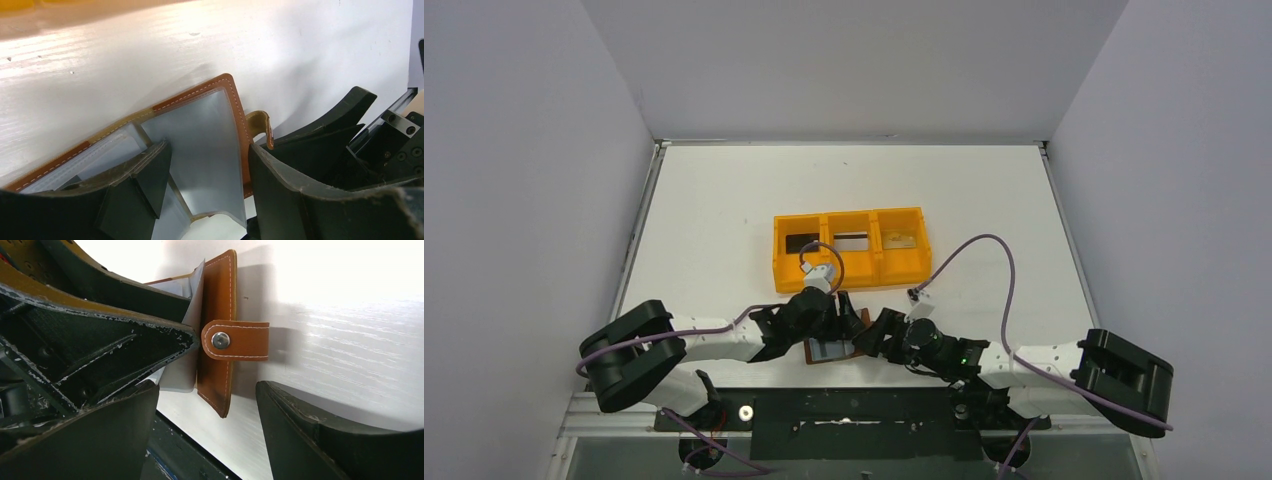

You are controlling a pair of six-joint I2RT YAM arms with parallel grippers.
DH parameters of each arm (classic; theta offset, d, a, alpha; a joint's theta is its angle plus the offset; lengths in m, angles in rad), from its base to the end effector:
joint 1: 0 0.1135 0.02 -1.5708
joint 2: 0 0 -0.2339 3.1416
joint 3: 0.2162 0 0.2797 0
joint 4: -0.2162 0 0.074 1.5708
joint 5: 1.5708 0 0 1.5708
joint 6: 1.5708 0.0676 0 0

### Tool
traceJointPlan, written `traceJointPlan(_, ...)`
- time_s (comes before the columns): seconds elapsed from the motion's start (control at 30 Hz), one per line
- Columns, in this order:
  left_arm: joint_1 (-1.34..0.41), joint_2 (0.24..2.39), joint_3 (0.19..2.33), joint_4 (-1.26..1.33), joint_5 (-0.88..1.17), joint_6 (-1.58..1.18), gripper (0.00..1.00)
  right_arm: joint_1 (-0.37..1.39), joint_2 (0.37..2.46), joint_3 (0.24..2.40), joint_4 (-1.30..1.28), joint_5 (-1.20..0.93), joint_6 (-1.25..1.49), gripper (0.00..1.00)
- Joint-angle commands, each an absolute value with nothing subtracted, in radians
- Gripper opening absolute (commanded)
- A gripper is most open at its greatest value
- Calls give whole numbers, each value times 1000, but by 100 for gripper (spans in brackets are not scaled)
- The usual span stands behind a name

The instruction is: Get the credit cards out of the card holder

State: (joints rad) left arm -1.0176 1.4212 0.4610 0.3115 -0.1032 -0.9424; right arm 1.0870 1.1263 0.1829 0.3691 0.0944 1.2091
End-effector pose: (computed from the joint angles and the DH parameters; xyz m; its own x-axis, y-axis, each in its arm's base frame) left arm 0.1654 -0.2546 0.0700 -0.8364 -0.1771 -0.5188 0.2154 0.7641 -0.6081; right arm 0.1205 0.2157 0.0620 -0.8793 0.3285 -0.3450 -0.0625 0.6384 0.7671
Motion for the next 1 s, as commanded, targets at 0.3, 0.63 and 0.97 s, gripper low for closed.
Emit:
traceJointPlan(0.3,-1029,1385,480,310,-75,-937,60,1080,1165,202,538,81,1165,82)
traceJointPlan(0.63,-1028,1389,493,297,-76,-937,61,1116,1154,201,646,68,1067,84)
traceJointPlan(0.97,-1029,1393,511,288,-72,-934,61,1120,1133,231,483,224,1118,58)
